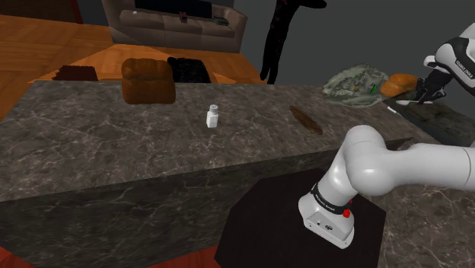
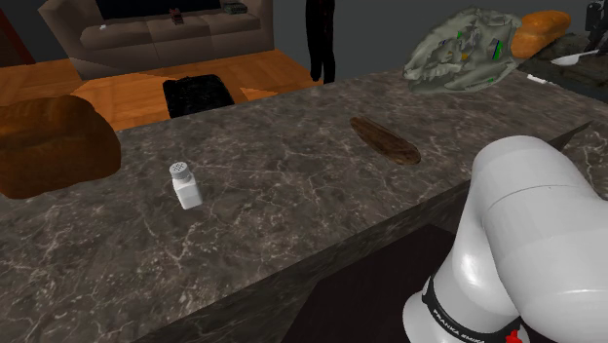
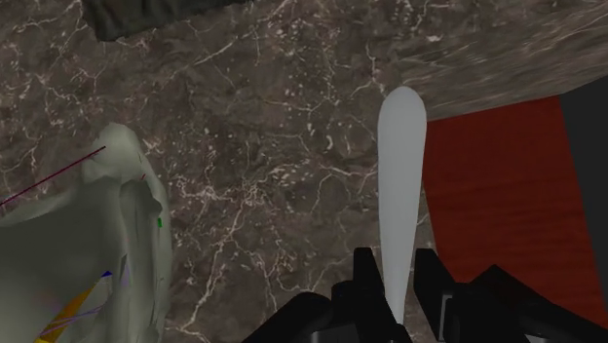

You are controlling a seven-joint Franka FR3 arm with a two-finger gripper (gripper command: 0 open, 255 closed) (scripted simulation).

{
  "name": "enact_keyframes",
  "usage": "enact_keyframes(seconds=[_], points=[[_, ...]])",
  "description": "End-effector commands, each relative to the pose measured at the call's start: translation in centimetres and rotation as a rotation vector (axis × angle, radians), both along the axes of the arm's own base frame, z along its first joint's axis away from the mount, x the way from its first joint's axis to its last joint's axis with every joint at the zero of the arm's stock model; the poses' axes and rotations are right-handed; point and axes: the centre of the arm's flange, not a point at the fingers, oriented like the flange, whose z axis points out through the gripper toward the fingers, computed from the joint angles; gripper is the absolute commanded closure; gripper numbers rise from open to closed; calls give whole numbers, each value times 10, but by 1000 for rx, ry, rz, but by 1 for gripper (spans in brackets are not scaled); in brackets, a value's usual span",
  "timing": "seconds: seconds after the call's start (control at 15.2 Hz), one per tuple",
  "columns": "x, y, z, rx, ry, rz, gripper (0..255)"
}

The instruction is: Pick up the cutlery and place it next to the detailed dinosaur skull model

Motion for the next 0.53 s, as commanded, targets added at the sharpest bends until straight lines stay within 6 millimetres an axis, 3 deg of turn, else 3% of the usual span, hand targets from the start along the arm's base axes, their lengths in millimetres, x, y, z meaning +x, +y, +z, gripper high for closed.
enact_keyframes(seconds=[0.0,0.46], points=[[0,0,-11,0,0,0,255],[0,0,-48,0,0,0,255]])
